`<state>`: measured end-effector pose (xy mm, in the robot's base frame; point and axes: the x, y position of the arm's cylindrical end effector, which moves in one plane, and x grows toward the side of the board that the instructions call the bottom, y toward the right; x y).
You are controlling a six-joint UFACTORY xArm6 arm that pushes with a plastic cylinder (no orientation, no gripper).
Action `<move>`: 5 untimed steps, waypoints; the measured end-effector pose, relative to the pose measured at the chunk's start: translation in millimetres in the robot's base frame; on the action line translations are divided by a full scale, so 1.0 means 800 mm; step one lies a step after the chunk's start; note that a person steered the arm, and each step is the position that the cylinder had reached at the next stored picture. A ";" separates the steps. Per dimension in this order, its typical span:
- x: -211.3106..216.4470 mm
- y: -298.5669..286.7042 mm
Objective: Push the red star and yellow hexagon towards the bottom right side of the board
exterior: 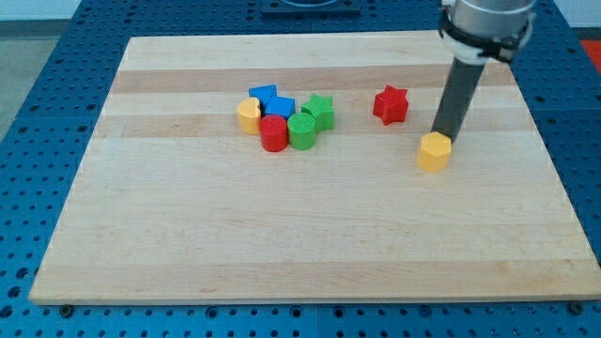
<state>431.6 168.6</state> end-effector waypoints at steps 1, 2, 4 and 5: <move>0.036 0.000; 0.061 0.000; -0.116 -0.027; -0.239 -0.062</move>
<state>240.5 118.7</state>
